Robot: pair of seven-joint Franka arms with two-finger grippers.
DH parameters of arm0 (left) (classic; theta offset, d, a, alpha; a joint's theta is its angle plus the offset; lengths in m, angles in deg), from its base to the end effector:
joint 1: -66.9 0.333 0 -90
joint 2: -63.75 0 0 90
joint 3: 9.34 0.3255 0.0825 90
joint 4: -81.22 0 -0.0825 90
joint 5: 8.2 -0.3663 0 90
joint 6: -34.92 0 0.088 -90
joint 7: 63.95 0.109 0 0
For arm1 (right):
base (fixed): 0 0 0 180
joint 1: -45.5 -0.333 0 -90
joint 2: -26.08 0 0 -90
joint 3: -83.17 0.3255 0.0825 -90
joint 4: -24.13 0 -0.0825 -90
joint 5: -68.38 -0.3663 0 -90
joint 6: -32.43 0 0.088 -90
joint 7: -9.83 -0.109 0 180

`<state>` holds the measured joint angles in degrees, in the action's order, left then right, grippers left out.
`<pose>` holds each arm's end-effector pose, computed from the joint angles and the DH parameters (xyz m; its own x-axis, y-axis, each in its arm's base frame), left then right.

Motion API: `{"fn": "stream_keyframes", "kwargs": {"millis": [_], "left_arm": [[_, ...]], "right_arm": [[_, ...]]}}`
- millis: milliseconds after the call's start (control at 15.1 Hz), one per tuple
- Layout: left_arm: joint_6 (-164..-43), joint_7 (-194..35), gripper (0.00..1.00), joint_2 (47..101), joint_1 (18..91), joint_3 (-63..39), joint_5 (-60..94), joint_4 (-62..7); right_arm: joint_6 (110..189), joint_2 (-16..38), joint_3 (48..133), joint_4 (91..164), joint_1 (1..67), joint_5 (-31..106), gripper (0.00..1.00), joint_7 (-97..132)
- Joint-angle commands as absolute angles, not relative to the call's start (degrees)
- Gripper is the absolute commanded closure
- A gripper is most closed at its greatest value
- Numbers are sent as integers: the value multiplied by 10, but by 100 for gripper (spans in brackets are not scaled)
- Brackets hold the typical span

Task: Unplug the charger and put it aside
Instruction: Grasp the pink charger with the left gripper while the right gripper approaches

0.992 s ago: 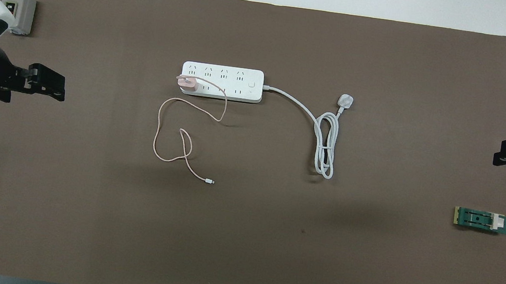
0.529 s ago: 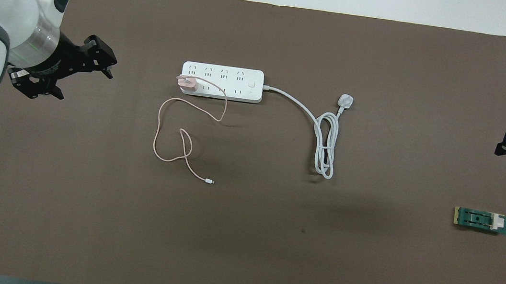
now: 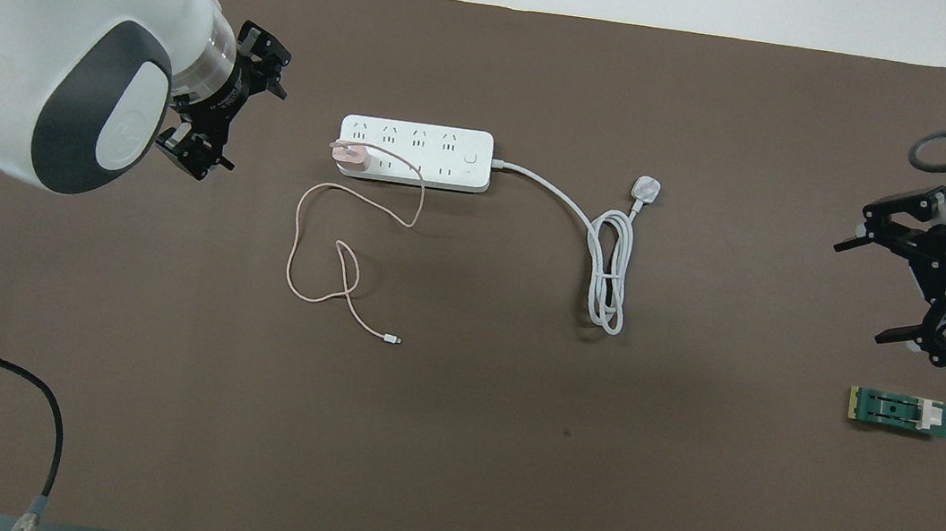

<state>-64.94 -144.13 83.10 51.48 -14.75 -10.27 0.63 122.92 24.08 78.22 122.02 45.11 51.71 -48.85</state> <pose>0.6104 -0.2187 0.5225 0.5105 0.8598 0.0043 0.8598 -0.5105 -0.0007 0.5394 -0.0112 0.5563 0.4041 -0.8554 -0.3240 -0.9050 -0.4253 -0.0057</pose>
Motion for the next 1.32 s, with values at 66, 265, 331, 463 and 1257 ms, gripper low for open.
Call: {"fn": "stream_keyframes", "kwargs": {"millis": [66, 265, 331, 463, 1257], "left_arm": [[-672, -1540, 0, 882, 489, -140, -112, 24], [-696, -1613, 0, 902, 486, -140, -113, 19], [-698, -1628, 0, 913, 482, -140, -114, 19], [-702, -1658, 0, 930, 470, -137, -113, 23], [-797, -1709, 0, 983, 464, -137, -122, 26]], "right_arm": [[1266, 231, 787, 1247, 454, 477, 0, -584], [1311, 220, 786, 1259, 417, 447, 0, -631], [1328, 215, 786, 1268, 406, 447, 0, -641], [1373, 216, 786, 1303, 386, 431, 0, -647], [1515, 130, 786, 1319, 314, 301, 0, -681]]}}
